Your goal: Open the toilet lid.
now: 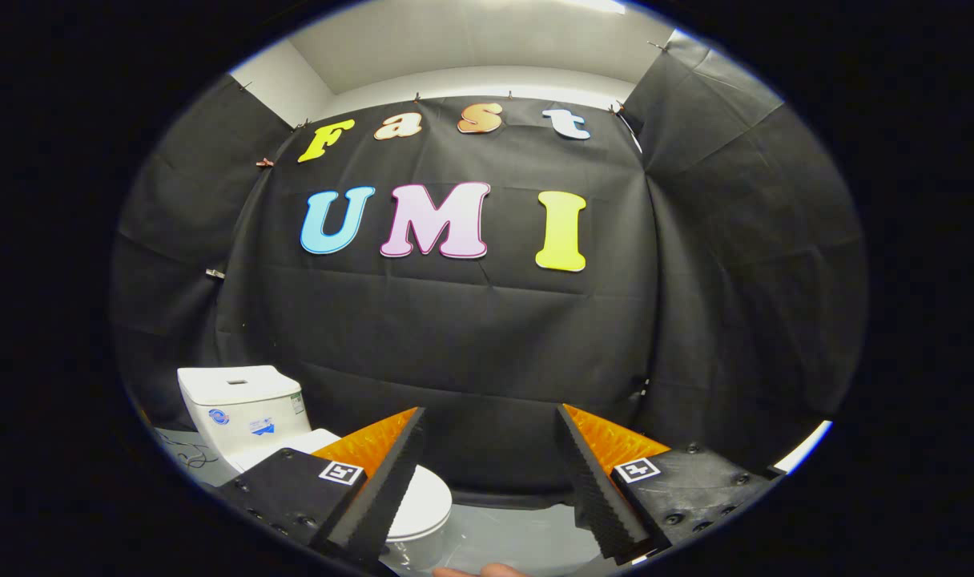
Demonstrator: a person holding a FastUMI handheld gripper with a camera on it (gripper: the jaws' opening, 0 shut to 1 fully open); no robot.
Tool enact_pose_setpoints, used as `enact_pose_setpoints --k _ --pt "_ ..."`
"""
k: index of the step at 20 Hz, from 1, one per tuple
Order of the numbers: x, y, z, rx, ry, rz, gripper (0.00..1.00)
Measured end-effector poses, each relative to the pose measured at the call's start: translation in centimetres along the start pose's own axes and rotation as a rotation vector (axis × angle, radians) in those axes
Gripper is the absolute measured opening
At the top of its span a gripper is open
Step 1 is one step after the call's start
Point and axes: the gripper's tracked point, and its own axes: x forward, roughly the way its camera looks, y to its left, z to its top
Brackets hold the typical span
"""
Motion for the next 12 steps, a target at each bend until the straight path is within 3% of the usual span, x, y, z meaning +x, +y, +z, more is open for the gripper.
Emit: enact_pose_setpoints --k 5,9,12 --pt "0.8 1.6 -2.7 0.017 0.078 0.053 0.98" --pt "1.9 1.5 -7.0 -0.047 0.163 0.093 0.98" --pt "2.0 2.6 -11.1 0.037 0.284 0.139 0.98"
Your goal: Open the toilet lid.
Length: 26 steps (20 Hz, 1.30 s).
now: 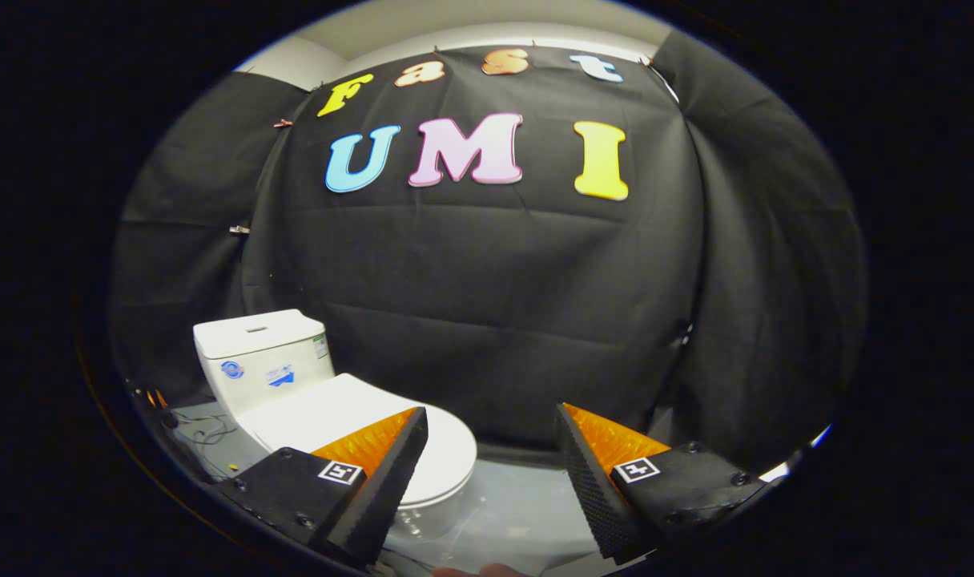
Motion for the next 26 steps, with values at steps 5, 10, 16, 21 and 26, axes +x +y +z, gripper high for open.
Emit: enact_pose_setpoints --k 5,10,16,21,26 --pt "2.7 2.0 -6.3 0.096 0.176 0.058 0.99" --pt "3.0 4.2 -13.3 0.234 0.348 0.114 0.99" --pt "2.2 7.4 -21.2 0.330 0.540 0.172 0.97" --pt "2.4 12.0 -25.5 0.334 0.649 0.264 0.98" --pt "3.5 13.1 -26.6 0.361 0.706 0.305 0.66"
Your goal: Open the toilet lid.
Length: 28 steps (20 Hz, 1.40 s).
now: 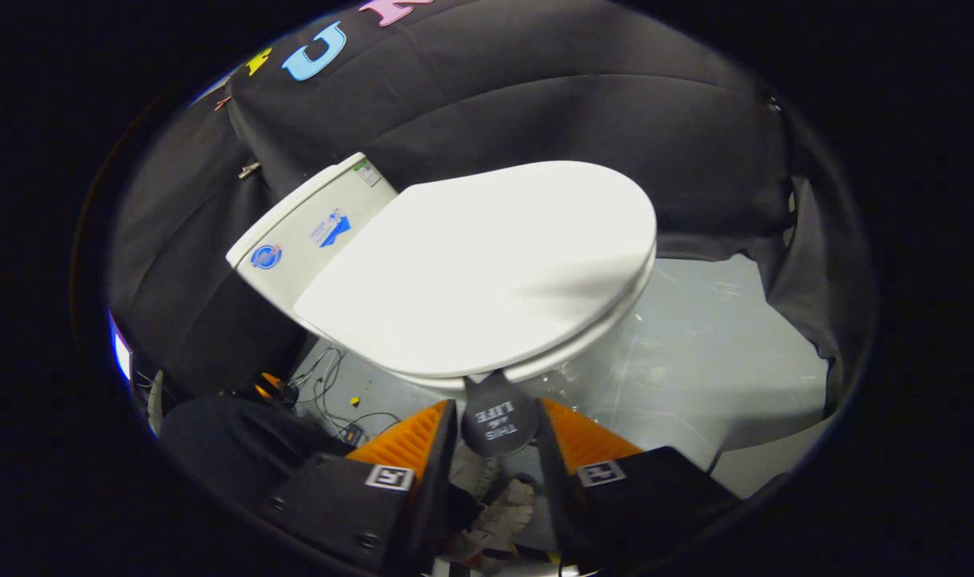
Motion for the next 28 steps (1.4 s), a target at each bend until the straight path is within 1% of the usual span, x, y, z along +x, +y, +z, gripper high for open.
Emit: enact_pose_setpoints --k 1,3,4,7,10,11,12,13,15,16,17,18,19,22,25,28 --pt "0.0 0.5 0.0 0.035 0.007 0.021 0.57" --pt "0.2 0.3 0.3 0.046 0.007 0.023 0.55" --pt "0.0 0.3 0.3 0.032 0.016 0.021 0.45" --pt "0.0 0.5 0.0 -0.024 0.042 0.006 0.45" --pt "-0.2 0.5 0.3 0.003 0.069 0.024 0.46" --pt "-0.4 -0.1 0.5 0.023 0.078 0.014 0.45" --pt "0.0 0.3 0.5 0.076 0.076 0.022 0.26" --pt "-0.5 0.2 0.5 0.089 0.075 0.031 0.26" --pt "-0.5 0.3 0.5 0.045 0.076 0.035 0.26" --pt "-0.7 -0.6 0.7 0.016 0.076 -0.008 0.26" --pt "-0.4 0.0 2.0 0.096 0.038 -0.002 0.25" --pt "-1.5 0.2 1.9 0.139 0.056 0.007 0.07" --pt "-1.1 0.4 2.2 0.151 0.051 0.018 0.07" --pt "-1.4 0.5 2.3 0.107 0.053 0.020 0.07" --pt "-2.5 1.6 3.6 0.122 0.050 0.037 0.07" --pt "-4.1 3.1 5.5 0.092 0.026 0.061 0.07"
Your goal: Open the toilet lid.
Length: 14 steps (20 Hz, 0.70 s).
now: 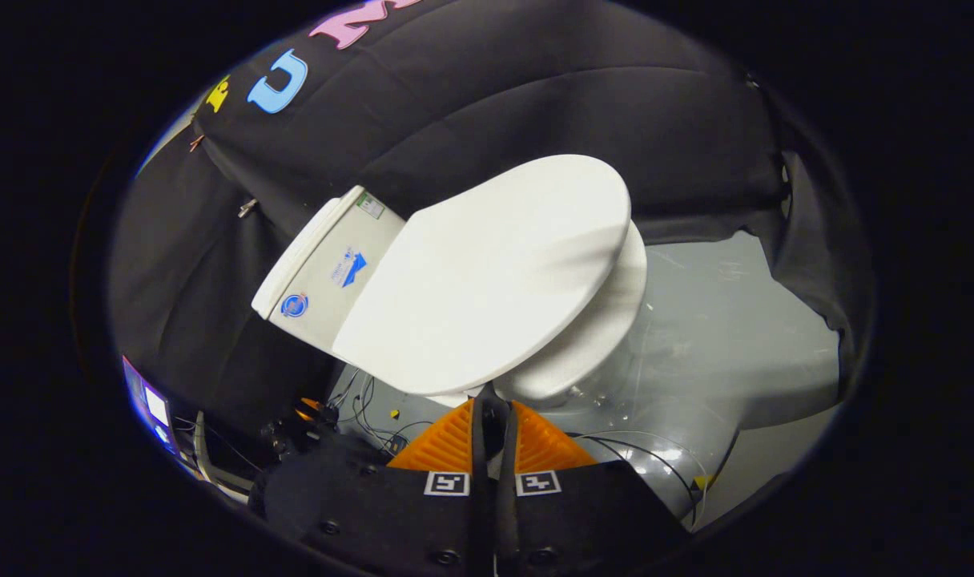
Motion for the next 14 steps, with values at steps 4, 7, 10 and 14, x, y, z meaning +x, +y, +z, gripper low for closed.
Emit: enact_pose_setpoints --k 4,7,10,14 --pt "-1.9 2.5 2.0 -0.052 -0.037 -0.002 0.06" --pt "-2.9 4.2 3.2 -0.087 -0.062 0.001 0.06" --pt "-3.7 5.9 4.6 -0.107 -0.088 0.005 0.06" --pt "-4.8 9.3 6.8 -0.121 -0.133 0.024 0.06"
